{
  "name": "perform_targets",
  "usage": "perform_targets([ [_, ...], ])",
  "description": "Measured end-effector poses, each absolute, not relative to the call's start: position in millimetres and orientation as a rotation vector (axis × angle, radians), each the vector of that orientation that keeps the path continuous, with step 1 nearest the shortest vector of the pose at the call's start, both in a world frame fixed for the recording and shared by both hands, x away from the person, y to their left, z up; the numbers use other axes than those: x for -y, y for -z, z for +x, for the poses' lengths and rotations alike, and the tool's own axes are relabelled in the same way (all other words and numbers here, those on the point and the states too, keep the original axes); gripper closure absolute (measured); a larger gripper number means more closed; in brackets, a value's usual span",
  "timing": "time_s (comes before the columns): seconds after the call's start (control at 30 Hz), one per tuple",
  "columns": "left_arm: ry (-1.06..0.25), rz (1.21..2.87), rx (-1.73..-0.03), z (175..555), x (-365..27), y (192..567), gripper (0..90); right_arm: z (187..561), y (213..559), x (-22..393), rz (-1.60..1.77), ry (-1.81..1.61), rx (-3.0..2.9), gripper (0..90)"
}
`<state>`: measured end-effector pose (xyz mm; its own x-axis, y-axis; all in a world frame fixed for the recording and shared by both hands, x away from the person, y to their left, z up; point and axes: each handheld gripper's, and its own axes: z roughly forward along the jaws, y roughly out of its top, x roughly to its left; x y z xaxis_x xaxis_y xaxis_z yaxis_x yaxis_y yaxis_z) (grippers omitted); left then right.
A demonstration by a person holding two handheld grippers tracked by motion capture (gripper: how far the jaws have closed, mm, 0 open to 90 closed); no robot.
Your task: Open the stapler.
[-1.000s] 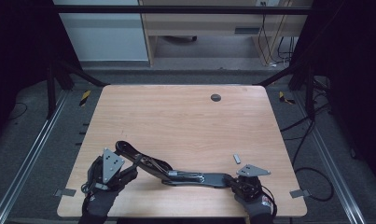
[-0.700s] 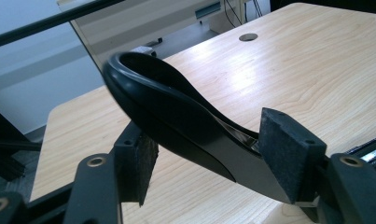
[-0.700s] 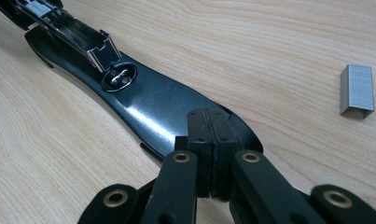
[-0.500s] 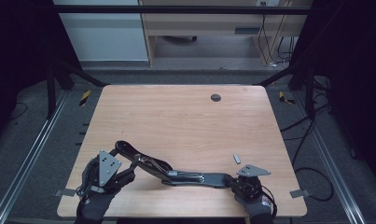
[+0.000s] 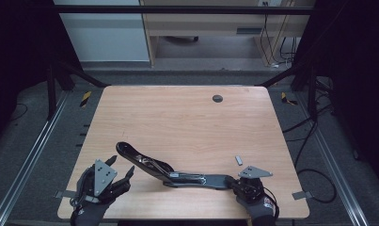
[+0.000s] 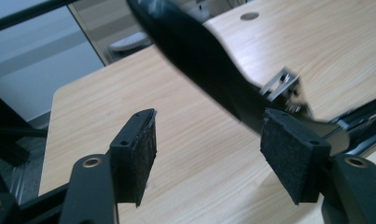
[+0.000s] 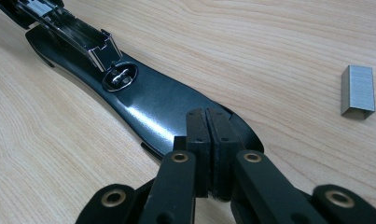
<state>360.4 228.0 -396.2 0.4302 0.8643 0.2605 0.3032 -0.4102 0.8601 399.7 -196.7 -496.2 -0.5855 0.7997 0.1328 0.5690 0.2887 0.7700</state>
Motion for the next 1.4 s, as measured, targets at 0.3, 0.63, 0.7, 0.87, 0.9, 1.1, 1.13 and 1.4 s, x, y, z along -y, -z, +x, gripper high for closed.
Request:
perform_targets([
  [0.3,-0.938,1.965,-1.059,365,-241,422,37.1,400,496,196,1.249,-1.188,-2.288,88.2],
  [0.63,-0.952,1.972,-1.102,370,-247,439,40.5,400,493,197,1.255,-1.164,-2.308,86.0],
  [0.7,-0.938,1.961,-1.122,372,-252,443,40.5,400,492,198,1.254,-1.170,-2.305,85.3],
  [0.87,-0.931,1.984,-1.113,375,-253,449,38.2,401,489,202,1.272,-1.166,-2.283,81.4],
  [0.9,-0.919,1.998,-1.100,376,-252,452,37.9,402,486,205,1.264,-1.157,-2.266,78.6],
  [1.1,-0.875,2.002,-1.093,380,-254,453,38.4,405,477,211,1.238,-1.102,-2.225,76.1],
  [1.13,-0.875,2.002,-1.093,380,-254,453,38.3,405,477,211,1.238,-1.102,-2.225,76.1],
  [1.4,-0.820,2.058,-1.088,386,-253,461,39.2,413,466,219,1.255,-1.090,-2.193,73.4],
])
